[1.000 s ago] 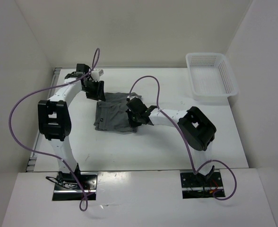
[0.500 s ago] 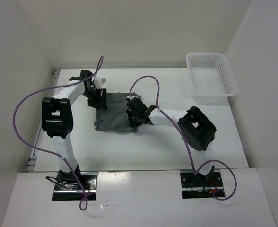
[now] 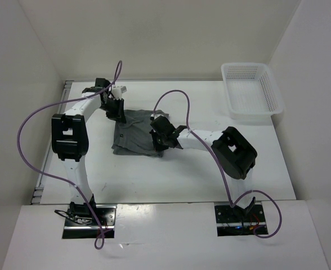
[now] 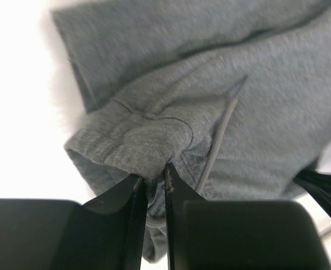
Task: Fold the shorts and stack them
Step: Fold the shorts
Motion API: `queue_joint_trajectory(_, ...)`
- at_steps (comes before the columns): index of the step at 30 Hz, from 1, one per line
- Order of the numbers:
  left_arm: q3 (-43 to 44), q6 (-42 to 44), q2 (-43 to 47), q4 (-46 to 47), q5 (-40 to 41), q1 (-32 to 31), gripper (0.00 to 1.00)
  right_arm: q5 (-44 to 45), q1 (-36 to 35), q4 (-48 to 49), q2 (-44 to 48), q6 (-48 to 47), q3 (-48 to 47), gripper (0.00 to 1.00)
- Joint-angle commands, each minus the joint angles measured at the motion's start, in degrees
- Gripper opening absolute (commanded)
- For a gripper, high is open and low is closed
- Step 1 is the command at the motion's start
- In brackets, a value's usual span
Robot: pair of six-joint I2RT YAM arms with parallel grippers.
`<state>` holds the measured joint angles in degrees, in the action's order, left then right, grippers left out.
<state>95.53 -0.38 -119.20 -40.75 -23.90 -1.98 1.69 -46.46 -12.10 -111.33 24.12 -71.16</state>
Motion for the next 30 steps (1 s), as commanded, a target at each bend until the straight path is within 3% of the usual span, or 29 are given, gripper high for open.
queue_joint_trajectory(1, -1.5, 0.4, -1.3, 7.9, 5.9, 0.5, 0.21, 3.0, 0.6, -3.1, -2.9, -2.2, 0.6, 0.00)
queue_joint_trajectory(8, -7.9, 0.4, -1.3, 10.5, 10.4, 0.0, 0.27, 3.6, 0.6, -4.4, -2.4, -2.2, -1.1, 0.02)
queue_joint_trajectory(10, -8.7, 0.4, -0.2, 10.0, 10.4, 0.0, 0.34, 4.1, 0.6, -4.9, -0.3, -2.8, -1.7, 0.17)
queue_joint_trajectory(11, -9.4, 0.4, 0.5, 10.0, 9.0, 0.0, 0.39, 4.7, 0.6, -5.0, 0.7, -2.8, -1.7, 0.34)
queue_joint_trajectory(13, -9.4, 0.4, 2.1, 9.4, 7.9, 0.0, 0.44, 5.3, 0.6, -5.5, 4.3, -2.8, -2.3, 0.44)
queue_joint_trajectory(17, -9.2, 0.4, 4.9, 6.7, 4.5, 0.0, 0.52, 8.6, 1.2, -9.5, 10.6, -5.0, -5.5, 0.53)
queue_joint_trajectory(22, -7.4, 0.4, 9.9, 4.7, 4.9, 0.0, 0.63, 11.2, 5.2, -14.4, 19.0, -5.7, -8.6, 0.76)
queue_joint_trajectory(23, -6.5, 0.4, 10.7, 4.2, 5.6, 0.0, 0.80, 11.7, 6.0, -14.4, 20.3, -5.7, -8.6, 0.79)
queue_joint_trajectory(24, -5.7, 0.4, 12.2, 3.4, 6.4, 0.0, 0.90, 11.8, 8.1, -14.4, 21.6, -4.9, -8.6, 0.91)
queue_joint_trajectory(26, -4.0, 0.4, 13.7, 2.9, 8.3, 0.0, 0.95, 11.8, 11.2, -16.3, 24.3, -3.3, -8.6, 1.00)
queue_joint_trajectory(27, -2.5, 0.4, 15.5, 2.1, 8.9, 0.5, 1.00, 10.7, 13.0, -17.2, 24.8, -3.3, -8.6, 1.00)
queue_joint_trajectory(30, -1.3, 0.4, 20.4, 2.8, 12.5, 1.7, 1.00, 7.5, 22.4, -20.9, 26.3, -2.5, -9.8, 1.00)
